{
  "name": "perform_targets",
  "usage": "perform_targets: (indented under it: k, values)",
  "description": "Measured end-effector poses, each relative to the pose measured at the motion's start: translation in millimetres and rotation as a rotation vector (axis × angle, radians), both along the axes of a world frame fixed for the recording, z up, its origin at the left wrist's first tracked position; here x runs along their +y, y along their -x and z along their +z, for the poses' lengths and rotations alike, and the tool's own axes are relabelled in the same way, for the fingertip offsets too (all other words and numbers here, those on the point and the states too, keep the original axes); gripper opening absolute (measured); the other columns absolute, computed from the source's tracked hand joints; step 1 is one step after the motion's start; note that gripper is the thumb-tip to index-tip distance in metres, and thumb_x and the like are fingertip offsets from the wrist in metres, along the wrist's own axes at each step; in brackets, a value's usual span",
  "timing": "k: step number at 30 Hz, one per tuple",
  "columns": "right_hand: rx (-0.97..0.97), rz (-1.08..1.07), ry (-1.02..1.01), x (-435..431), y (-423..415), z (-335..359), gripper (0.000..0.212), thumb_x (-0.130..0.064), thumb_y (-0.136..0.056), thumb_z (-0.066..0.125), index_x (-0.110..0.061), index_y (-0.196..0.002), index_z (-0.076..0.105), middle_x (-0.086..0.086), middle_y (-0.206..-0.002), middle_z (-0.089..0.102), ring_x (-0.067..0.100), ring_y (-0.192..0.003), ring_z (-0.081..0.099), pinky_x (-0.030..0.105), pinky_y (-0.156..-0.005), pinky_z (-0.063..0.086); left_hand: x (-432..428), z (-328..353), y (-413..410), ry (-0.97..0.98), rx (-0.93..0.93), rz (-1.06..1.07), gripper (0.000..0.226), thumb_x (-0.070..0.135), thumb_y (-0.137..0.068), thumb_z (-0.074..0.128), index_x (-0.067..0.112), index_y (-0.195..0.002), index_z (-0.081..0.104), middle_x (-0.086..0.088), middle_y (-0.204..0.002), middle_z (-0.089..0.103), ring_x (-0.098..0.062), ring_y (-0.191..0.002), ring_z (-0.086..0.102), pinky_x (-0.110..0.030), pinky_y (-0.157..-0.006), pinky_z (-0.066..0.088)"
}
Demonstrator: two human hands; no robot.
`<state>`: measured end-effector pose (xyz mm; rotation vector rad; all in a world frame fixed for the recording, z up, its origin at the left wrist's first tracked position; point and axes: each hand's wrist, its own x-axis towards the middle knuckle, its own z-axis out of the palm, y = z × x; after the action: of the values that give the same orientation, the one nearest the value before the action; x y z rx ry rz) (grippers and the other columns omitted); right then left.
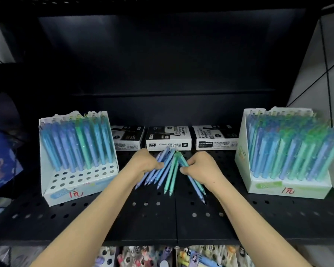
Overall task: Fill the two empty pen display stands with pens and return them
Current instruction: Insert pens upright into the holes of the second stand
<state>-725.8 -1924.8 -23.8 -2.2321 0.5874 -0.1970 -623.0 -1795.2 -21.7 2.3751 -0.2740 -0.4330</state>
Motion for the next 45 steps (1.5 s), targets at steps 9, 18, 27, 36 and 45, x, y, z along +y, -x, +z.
perform_targets:
  k: [9,18,27,36,45]
  values:
    - [-0.24,0.053,-0.481,0,13,18,0.007,-0.014,-0.086,0.066,-0.012,-0.079,0.064,0.005,-0.084,0.062,0.012,-0.072,0.055,0.024,-0.063,0.045,16,11,35,0.53,0.034,0.015,0.022,0.023,-0.1,0.039,0.003,-0.109,0.045,-0.004,-0.079,0.046,-0.013,-0.061,0.046,-0.023,-0.053,0.045]
    - [-0.467,0.176,-0.742,37,15,31,0.017,-0.019,-0.087,0.064,-0.004,-0.088,0.069,-0.005,-0.053,0.051,0.008,-0.051,0.044,0.019,-0.049,0.037,43,33,87,0.63,0.012,-0.203,0.024,0.038,-0.093,0.053,0.016,-0.083,0.056,0.009,-0.054,0.032,-0.005,-0.042,0.026,-0.015,-0.041,0.026]
    - [-0.642,0.239,-0.636,100,9,47,0.013,-0.022,-0.084,0.067,-0.01,-0.088,0.069,0.0,-0.053,0.051,0.011,-0.047,0.042,0.021,-0.047,0.041,98,47,95,0.75,-0.085,-0.059,0.025,0.025,-0.091,0.058,0.016,-0.068,0.054,0.015,-0.041,0.041,-0.002,-0.036,0.034,-0.013,-0.041,0.029]
    - [-0.68,0.361,-0.542,151,-19,67,0.007,-0.013,-0.092,0.057,-0.017,-0.096,0.053,0.012,-0.068,0.066,0.017,-0.051,0.062,0.029,-0.055,0.056,200,51,71,0.781,-0.274,0.282,0.038,0.037,-0.088,0.057,-0.001,-0.089,0.053,0.007,-0.052,0.033,-0.007,-0.04,0.031,-0.02,-0.044,0.03]
    - [-0.663,0.417,-0.253,192,-58,59,0.029,-0.022,-0.097,0.047,-0.011,-0.071,0.051,0.006,-0.066,0.06,0.016,-0.062,0.067,0.023,-0.059,0.056,229,36,58,0.767,-0.343,0.365,0.032,0.037,-0.088,0.057,0.012,-0.073,0.044,0.002,-0.056,0.036,-0.014,-0.051,0.03,-0.027,-0.056,0.029]
